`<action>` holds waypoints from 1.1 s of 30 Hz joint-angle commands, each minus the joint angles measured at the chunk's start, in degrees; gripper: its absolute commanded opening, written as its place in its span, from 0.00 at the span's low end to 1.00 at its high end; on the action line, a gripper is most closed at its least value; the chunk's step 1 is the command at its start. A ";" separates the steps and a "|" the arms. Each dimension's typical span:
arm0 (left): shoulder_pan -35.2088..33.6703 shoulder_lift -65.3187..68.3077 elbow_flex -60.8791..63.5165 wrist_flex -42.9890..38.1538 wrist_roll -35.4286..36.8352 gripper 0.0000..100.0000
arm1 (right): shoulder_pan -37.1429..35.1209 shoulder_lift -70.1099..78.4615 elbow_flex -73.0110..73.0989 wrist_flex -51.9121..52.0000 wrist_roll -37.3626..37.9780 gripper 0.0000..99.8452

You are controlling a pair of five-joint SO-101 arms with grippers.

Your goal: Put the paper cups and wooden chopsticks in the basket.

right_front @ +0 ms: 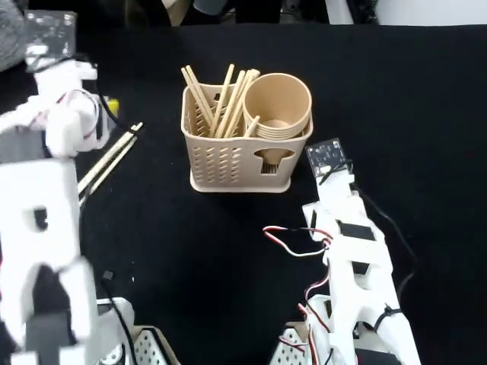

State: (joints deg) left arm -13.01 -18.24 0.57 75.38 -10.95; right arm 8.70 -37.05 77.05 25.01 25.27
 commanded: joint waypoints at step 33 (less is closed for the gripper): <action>-4.35 69.71 -49.36 25.49 -28.04 0.03 | 0.70 -1.45 -0.31 -0.62 0.53 0.01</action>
State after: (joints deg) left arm -17.23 55.25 -48.31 99.65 -42.51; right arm 8.70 -37.05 77.05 25.01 25.27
